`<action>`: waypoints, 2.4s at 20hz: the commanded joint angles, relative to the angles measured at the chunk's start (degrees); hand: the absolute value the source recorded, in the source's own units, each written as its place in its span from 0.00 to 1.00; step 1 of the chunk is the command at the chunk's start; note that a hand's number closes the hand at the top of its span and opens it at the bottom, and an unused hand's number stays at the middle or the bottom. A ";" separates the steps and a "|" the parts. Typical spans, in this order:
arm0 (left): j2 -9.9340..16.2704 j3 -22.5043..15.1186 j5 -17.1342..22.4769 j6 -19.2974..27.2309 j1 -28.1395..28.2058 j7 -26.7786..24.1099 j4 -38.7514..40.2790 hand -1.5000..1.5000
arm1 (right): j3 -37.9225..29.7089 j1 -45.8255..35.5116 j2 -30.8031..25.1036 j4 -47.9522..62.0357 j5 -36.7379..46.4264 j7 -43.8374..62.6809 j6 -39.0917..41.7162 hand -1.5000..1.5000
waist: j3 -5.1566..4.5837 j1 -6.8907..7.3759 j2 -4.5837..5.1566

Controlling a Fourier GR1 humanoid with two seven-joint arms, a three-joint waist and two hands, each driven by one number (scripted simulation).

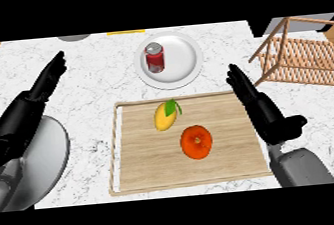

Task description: Pick the squash from the tray and place it in the tiered shelf

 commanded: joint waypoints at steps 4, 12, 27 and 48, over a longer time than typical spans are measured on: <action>-8.94 0.06 -1.43 5.01 3.16 0.83 6.44 0.50 | -5.24 -4.48 -2.55 -4.90 -0.06 13.70 -4.23 0.00 | 0.43 -0.37 0.15; -12.23 -0.13 1.76 5.71 7.25 0.78 8.49 0.50 | -9.25 4.03 -5.38 2.95 16.00 9.58 -28.27 1.00 | 0.22 -1.46 0.47; -17.05 1.70 -0.58 4.79 1.75 -1.25 17.57 0.50 | 2.57 15.15 -5.46 -19.48 18.02 13.94 -20.54 0.00 | 0.33 -0.73 0.06; -20.25 1.22 -3.98 4.65 2.38 -2.90 18.57 0.50 | 14.77 -17.17 -12.19 -33.77 26.49 81.03 12.21 0.00 | 0.39 0.59 0.26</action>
